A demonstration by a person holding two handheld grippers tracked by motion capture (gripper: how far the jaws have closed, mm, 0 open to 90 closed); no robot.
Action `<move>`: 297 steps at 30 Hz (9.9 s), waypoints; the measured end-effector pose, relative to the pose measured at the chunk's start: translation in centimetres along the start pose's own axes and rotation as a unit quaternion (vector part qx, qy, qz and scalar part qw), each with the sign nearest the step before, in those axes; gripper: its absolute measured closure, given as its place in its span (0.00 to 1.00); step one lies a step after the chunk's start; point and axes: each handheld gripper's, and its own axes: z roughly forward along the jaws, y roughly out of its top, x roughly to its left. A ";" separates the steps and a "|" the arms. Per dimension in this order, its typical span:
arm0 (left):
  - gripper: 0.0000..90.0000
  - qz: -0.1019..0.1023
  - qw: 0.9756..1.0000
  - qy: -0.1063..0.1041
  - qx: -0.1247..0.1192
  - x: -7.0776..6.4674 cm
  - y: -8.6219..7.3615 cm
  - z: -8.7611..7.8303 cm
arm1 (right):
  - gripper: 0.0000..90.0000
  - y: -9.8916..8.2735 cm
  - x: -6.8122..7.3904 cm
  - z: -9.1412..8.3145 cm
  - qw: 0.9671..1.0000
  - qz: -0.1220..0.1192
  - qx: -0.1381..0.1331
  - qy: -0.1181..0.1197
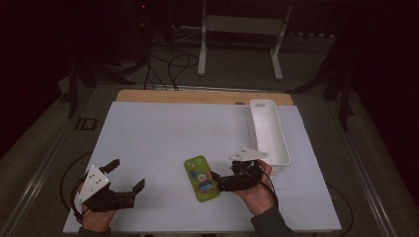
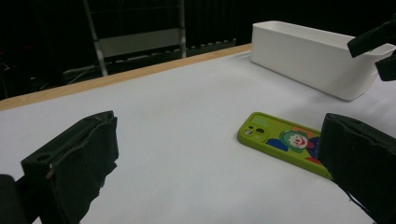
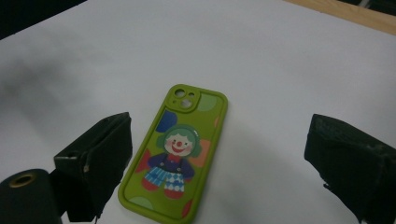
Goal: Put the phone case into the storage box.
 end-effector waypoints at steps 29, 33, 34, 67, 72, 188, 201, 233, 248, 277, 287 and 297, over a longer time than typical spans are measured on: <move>0.00 0.004 1.000 0.004 0.003 0.0 0.0 0.0 | 0.08 0.6 1.6 3.0 0.999 0.000 0.041 0.001; 0.00 0.005 1.000 0.004 0.004 0.0 0.0 0.0 | 0.08 0.6 1.8 3.5 0.999 -0.001 0.049 -0.001; 0.00 0.004 1.000 0.004 0.003 0.0 0.0 0.0 | 0.08 0.6 1.8 3.5 0.999 -0.001 0.049 -0.001; 0.00 0.003 1.000 0.007 0.003 0.0 0.0 0.0 | 0.08 0.4 3.1 6.7 0.994 0.019 0.108 -0.021; 0.00 0.004 1.000 0.007 0.004 0.0 -0.1 0.0 | 0.08 0.2 3.2 7.1 0.993 0.018 0.116 -0.022; 0.00 0.004 1.000 0.010 0.006 0.0 0.0 -0.1 | 0.17 -1.3 4.2 10.6 0.978 0.027 0.203 -0.031; 0.00 0.002 1.000 0.009 0.008 -0.1 -0.1 0.1 | 0.17 -0.9 4.0 9.8 0.982 0.026 0.181 -0.037; 0.00 0.001 1.000 0.010 0.022 -0.2 -0.1 0.3 | 0.17 0.6 3.8 7.1 0.993 0.021 0.107 -0.038; 0.00 -0.001 1.000 0.007 0.029 -0.2 -0.1 0.5 | 0.17 0.6 3.8 6.5 0.996 0.013 0.083 -0.035; 0.00 -0.006 0.999 -0.009 0.042 -0.7 0.1 1.4 | 0.17 0.3 3.6 5.1 0.999 0.019 0.018 -0.041; 0.00 -0.006 0.999 -0.022 0.049 -1.2 0.5 2.2 | 0.17 0.0 3.5 4.3 0.999 0.019 -0.010 -0.046; 0.00 -0.005 0.998 -0.033 0.053 -1.8 1.7 3.3 | 0.17 -0.1 3.3 3.7 0.998 0.016 -0.028 -0.045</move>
